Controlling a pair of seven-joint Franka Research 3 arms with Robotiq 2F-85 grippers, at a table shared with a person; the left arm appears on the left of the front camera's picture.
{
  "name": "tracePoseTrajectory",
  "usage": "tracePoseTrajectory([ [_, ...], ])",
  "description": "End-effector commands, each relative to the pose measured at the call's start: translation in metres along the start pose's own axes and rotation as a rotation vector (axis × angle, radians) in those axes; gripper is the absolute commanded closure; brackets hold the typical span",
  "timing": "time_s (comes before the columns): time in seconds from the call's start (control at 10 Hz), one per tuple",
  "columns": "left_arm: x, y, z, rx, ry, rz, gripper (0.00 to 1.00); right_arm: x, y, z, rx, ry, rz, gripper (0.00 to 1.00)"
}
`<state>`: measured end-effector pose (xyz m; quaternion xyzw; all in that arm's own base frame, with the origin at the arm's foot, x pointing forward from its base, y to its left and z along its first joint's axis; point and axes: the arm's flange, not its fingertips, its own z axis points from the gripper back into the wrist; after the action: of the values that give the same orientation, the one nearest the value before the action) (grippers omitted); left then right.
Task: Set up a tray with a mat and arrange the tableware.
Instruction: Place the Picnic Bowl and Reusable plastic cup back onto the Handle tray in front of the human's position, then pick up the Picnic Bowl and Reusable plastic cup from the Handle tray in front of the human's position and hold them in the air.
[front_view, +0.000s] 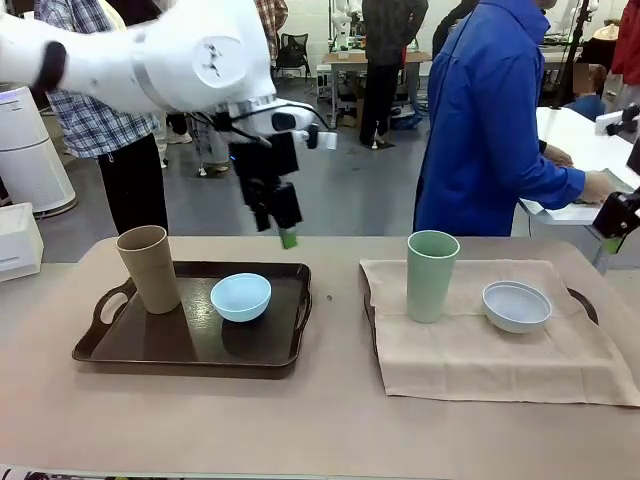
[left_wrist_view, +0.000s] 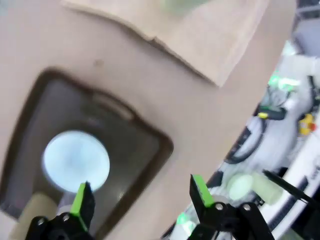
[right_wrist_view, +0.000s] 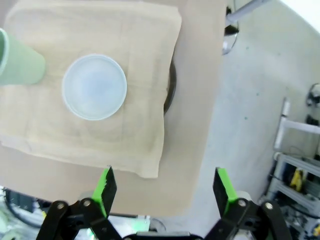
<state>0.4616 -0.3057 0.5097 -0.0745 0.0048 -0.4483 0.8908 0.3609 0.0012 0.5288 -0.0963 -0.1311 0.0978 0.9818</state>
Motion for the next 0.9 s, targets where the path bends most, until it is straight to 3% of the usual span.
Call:
tracePoseTrajectory([
  [0.0, -0.0153, 0.0067, 0.0166, 0.031, 0.059, 0.078, 0.00, -0.0045, 0.0009, 0.0124, -0.003, 0.019, -0.037, 0.00],
  [0.1, -0.0231, 0.0091, 0.0101, -0.016, 0.053, 0.034, 0.00, -0.0014, -0.0034, 0.0051, 0.038, 0.050, -0.046, 0.00],
  [0.2, -0.0141, 0.0048, 0.0123, 0.020, 0.039, 0.049, 0.00, -0.0042, -0.0013, 0.0132, -0.004, -0.002, -0.008, 0.00],
  [0.8, -0.0141, 0.0048, 0.0123, 0.020, 0.039, 0.049, 0.00, -0.0042, -0.0013, 0.0132, -0.004, -0.002, -0.008, 0.00],
])
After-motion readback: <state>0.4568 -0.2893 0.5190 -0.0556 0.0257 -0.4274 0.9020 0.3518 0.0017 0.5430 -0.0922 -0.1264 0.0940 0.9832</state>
